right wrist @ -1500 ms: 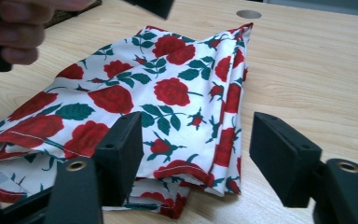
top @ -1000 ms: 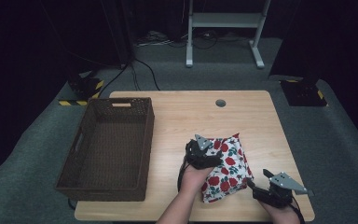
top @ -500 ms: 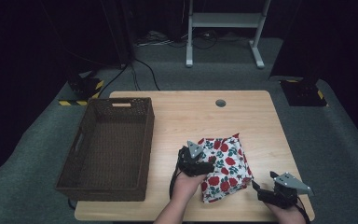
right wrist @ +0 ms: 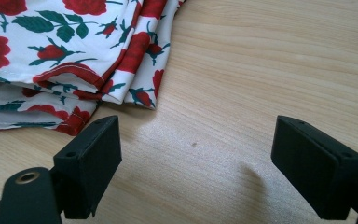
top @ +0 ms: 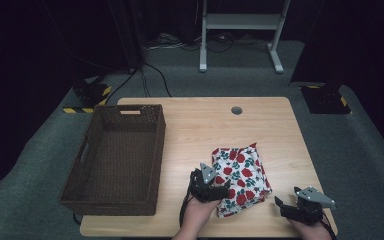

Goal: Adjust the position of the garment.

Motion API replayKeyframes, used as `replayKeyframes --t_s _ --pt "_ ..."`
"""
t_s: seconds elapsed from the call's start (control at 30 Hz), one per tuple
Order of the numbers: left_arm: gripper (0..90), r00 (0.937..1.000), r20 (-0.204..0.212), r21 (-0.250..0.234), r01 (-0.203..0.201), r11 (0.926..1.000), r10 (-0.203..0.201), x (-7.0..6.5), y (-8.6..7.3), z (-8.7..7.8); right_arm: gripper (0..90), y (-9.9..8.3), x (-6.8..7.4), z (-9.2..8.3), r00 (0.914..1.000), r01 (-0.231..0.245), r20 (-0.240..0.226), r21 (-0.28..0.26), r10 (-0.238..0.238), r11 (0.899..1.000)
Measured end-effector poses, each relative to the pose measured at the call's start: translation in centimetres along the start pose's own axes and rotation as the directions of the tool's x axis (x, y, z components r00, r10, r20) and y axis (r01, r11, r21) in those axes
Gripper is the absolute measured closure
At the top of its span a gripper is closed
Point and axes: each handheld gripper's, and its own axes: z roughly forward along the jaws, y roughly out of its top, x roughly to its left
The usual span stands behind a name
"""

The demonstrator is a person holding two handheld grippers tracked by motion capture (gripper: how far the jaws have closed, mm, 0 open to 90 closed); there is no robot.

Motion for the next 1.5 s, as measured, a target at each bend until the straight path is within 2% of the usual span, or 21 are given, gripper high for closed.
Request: replayKeyframes --t_s 0.27,0.37,0.4,0.5,0.6,0.67,0.73,0.87,0.97,1.1,1.17,1.23,1.3,1.4,1.47,1.5 --pt "17.1 0.9987 0.026 0.008 -0.043 0.999 0.043 -2.2 0.0 0.7 15.9 0.0 0.0 0.1 1.0 0.002 -0.002 0.014 -0.002 1.0" --pt "22.3 0.9973 0.03 0.015 -0.068 0.9976 0.067 -3.0 0.1 1.3 15.9 0.0 0.0 0.1 1.0 0.0 -0.008 0.012 0.0 1.0" --pt "26.0 0.9958 0.029 0.03 -0.087 0.9958 0.086 -3.4 0.0 1.6 16.0 0.0 0.0 0.1 0.9999 -0.002 -0.012 0.011 0.002 1.0" --pt "26.8 0.9926 0.024 0.065 -0.121 0.9906 0.119 -4.0 -0.6 2.5 16.0 0.0 -0.1 0.1 0.9998 -0.011 -0.018 0.013 0.011 1.0" --pt "27.0 0.9849 0.012 0.106 -0.173 0.9792 0.173 -4.4 -1.6 3.5 16.0 0.0 -0.1 0.1 0.9997 -0.012 -0.021 0.014 0.012 1.0" --pt "27.2 0.9832 0.01 0.113 -0.182 0.9768 0.182 -4.4 -1.9 3.7 16.0 0.0 -0.1 0.1 0.9998 -0.009 -0.02 0.014 0.01 1.0" --pt "27.7 0.984 0.008 0.111 -0.178 0.9779 0.178 -4.2 -2.1 3.8 16.0 0.0 -0.1 0.1 0.9998 -0.01 -0.019 0.015 0.01 1.0" --pt "30.0 0.9798 -0.012 0.125 -0.197 0.9725 0.2 -3.4 -2.4 3.8 16.0 0.0 -0.1 0.1 0.9998 -0.009 -0.019 0.015 0.009 1.0" --pt "31.1 0.9835 -0.015 0.122 -0.177 0.9766 0.18 -2.4 -2.8 3.6 16.0 0.0 0.0 0.2 0.9998 -0.009 -0.018 0.019 0.01 1.0" --pt "31.2 0.9804 -0.032 0.129 -0.189 0.9736 0.194 -1.2 -2.8 3.0 16.0 0.1 0.0 0.2 0.9998 -0.006 -0.018 0.021 0.006 1.0" --pt "31.0 0.9809 -0.039 0.133 -0.184 0.9739 0.191 -0.4 -2.8 2.7 16.0 0.0 0.0 0.1 0.9998 -0.007 -0.018 0.022 0.007 1.0" --pt "29.8 0.9778 -0.064 0.14 -0.189 0.972 0.199 0.5 -2.7 2.2 16.0 0.0 0.0 0.2 0.9998 -0.004 -0.019 0.023 0.005 1.0" --pt "28.1 0.9748 -0.101 0.137 -0.184 0.9732 0.199 1.4 -2.4 1.5 16.1 0.0 0.0 0.2 0.9998 -0.004 -0.019 0.025 0.005 1.0" --pt "26.3 0.9779 -0.129 0.112 -0.151 0.9822 0.165 2.5 -1.8 0.3 16.0 0.0 0.0 0.2 0.9998 0.002 -0.019 0.024 -0.001 1.0" --pt "26.3 0.9788 -0.138 0.087 -0.14 0.9863 0.151 2.4 -1.3 -0.4 16.0 0.1 0.0 0.2 0.9998 0.006 -0.019 0.026 -0.006 1.0" --pt "26.3 0.9802 -0.128 0.069 -0.143 0.9873 0.151 2.1 -0.9 -0.7 16.0 0.1 0.1 0.2 0.9998 0.007 -0.018 0.026 -0.007 1.0"
